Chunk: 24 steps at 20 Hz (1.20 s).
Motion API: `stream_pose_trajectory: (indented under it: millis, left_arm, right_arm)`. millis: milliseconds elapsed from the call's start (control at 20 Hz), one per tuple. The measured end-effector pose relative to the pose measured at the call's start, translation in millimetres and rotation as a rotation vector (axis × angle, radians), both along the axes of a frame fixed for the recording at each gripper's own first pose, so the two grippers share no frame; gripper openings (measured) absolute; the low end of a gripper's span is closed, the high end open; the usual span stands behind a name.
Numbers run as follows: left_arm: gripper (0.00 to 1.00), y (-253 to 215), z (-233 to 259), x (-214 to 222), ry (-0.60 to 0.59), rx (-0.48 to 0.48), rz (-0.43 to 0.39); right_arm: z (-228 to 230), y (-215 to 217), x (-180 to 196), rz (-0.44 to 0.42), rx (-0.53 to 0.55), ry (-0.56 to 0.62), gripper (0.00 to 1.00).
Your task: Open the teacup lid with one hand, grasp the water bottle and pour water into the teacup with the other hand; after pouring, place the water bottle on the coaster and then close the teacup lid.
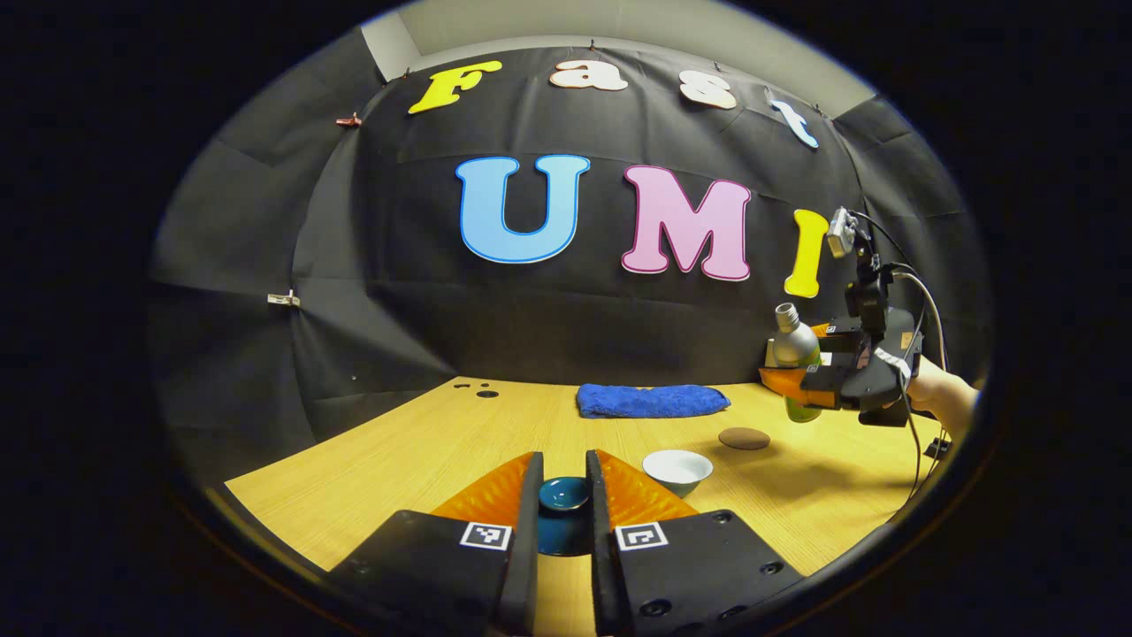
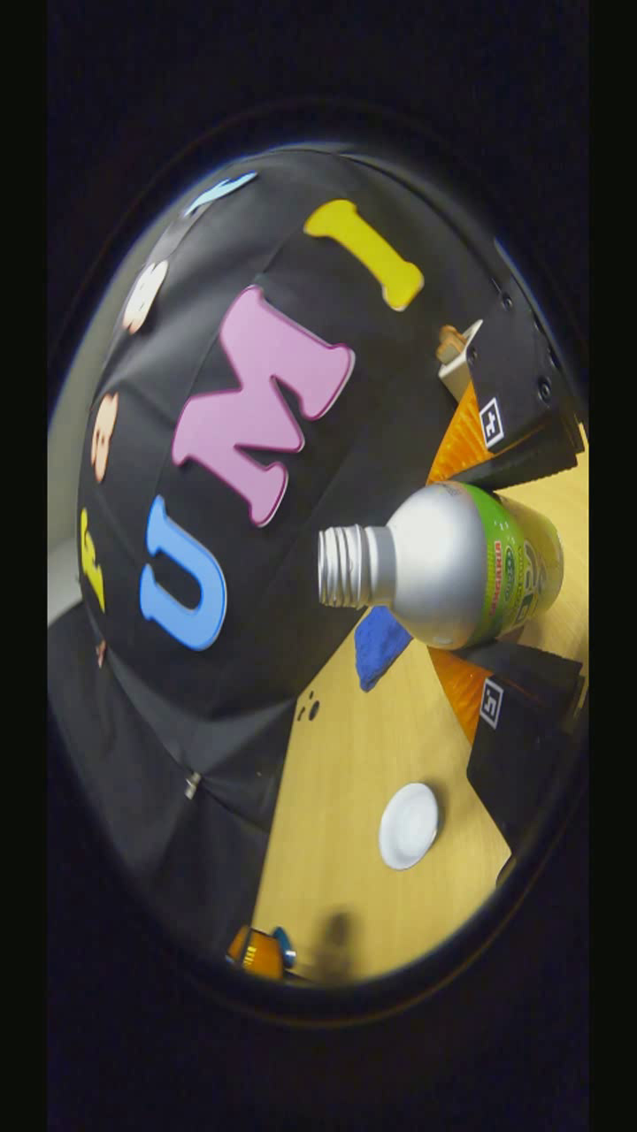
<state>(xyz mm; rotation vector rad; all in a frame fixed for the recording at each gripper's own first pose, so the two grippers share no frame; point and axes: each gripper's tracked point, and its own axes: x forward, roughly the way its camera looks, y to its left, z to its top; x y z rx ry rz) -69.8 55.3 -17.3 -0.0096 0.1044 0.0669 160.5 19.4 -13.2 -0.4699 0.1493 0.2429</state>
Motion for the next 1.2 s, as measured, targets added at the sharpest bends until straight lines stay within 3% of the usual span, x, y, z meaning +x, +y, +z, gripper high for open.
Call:
stream_pose_trajectory:
  millis: [150, 400, 600, 900, 1200]
  left_arm:
    - [0.29, -3, -3, 1, 0.006, -0.013, -0.010]
    - [0.29, -3, -8, 4, 0.017, -0.035, -0.008]
    - [0.29, 0, -12, 4, 0.022, -0.033, -0.002]
    - [0.26, 5, -20, 7, 0.042, -0.037, 0.005]
    - [0.29, 6, -28, 15, 0.060, -0.062, 0.004]
  right_arm:
    - [11, -15, 5, -0.019, 0.132, 0.003, 0.79]
    - [11, -8, 20, 0.034, 0.377, 0.028, 0.78]
    - [-22, -11, 47, 0.023, 0.380, 0.052, 0.79]
    - [-45, -13, 76, 0.006, 0.468, 0.041, 0.79]
    - [-74, -23, 87, -0.038, 0.441, 0.073, 0.81]
